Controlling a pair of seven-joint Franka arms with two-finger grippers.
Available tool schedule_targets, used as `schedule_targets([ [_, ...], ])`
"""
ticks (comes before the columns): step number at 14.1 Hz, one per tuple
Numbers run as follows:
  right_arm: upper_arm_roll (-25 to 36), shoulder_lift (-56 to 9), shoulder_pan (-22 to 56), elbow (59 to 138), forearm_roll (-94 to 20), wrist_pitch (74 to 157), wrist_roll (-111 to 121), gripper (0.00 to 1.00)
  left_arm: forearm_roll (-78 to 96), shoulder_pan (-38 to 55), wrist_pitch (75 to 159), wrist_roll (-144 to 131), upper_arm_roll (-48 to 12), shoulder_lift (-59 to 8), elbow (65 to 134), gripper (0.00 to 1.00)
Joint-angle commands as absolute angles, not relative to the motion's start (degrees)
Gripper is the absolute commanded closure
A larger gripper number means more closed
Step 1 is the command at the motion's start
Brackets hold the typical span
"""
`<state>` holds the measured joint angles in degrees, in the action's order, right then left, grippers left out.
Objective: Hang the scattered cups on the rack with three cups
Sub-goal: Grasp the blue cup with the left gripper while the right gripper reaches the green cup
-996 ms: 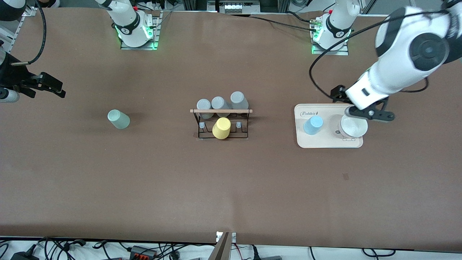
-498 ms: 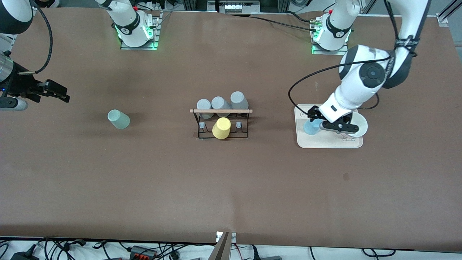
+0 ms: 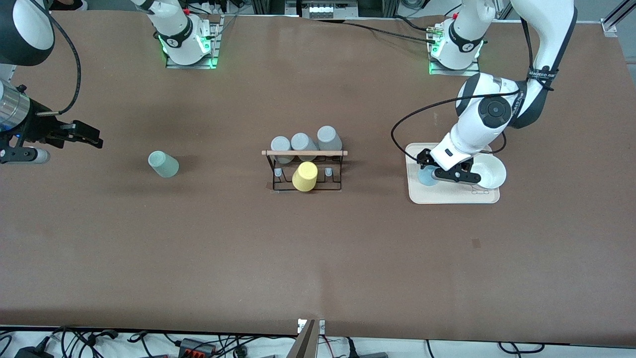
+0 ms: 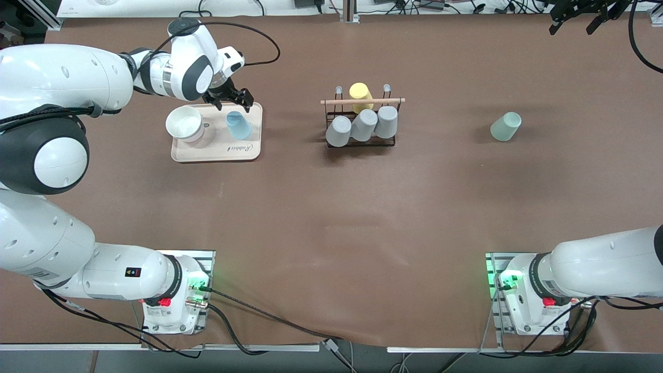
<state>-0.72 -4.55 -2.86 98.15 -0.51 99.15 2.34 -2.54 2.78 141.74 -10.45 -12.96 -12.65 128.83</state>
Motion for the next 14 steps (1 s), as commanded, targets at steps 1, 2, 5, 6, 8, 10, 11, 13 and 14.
schedule_targets([
  [1,-1.3,-6.1,-3.4,98.2,0.1,100.0,3.1,0.00,-4.7,2.3,146.8,-11.9,-13.2,-13.2,131.4,0.00],
  [2,-1.3,-6.6,-3.4,98.3,0.1,100.5,3.1,0.00,-4.7,2.3,148.4,-12.0,-13.3,-14.0,132.2,0.00],
  [5,-1.3,-7.4,-3.3,98.3,0.1,100.7,3.2,0.00,-4.7,2.3,148.6,-12.0,-13.0,-15.0,132.5,0.00],
  [6,-1.3,-7.9,-3.0,98.3,0.1,100.7,3.2,0.00,-4.7,2.2,148.7,-12.0,-12.8,-15.7,132.5,0.00],
  [8,-1.3,-9.7,-3.1,98.3,0.1,101.2,2.4,0.00,-4.7,2.1,149.8,-12.0,-12.8,-16.2,132.5,0.00],
  [10,-1.3,-11.6,-3.0,98.5,0.1,101.7,2.0,0.00,-4.8,2.0,149.9,-12.0,-12.7,-17.0,132.5,0.01],
  [11,-1.3,-12.7,-2.9,98.6,0.1,101.7,2.0,0.00,-4.8,1.8,149.9,-12.0,-12.7,-17.3,132.5,0.05],
  [13,-1.2,-14.9,-2.9,99.0,0.3,102.6,2.0,0.00,-4.8,1.7,149.9,-12.0,-12.7,-17.7,132.5,0.15],
  [14,-1.2,-15.5,-2.9,99.9,1.1,104.2,1.9,0.00,-4.8,1.5,149.9,-12.0,-12.7,-17.8,132.5,0.25],
])
